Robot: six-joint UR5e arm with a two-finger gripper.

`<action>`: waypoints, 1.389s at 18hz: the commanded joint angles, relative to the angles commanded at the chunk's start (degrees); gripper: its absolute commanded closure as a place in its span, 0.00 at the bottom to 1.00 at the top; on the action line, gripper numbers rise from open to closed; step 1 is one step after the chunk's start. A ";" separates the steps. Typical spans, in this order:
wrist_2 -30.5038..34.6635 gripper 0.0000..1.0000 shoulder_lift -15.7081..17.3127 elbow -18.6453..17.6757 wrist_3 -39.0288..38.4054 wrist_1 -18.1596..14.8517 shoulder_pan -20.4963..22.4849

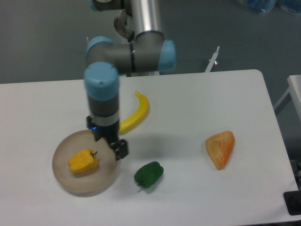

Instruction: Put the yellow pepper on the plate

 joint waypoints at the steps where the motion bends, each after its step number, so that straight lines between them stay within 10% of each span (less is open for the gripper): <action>1: 0.00 0.00 0.35 -0.09 1.50 -0.70 2.01; 10: 5.60 0.00 3.17 -5.62 21.08 -4.83 13.45; 25: 7.21 0.00 2.47 -5.45 30.69 -6.16 17.24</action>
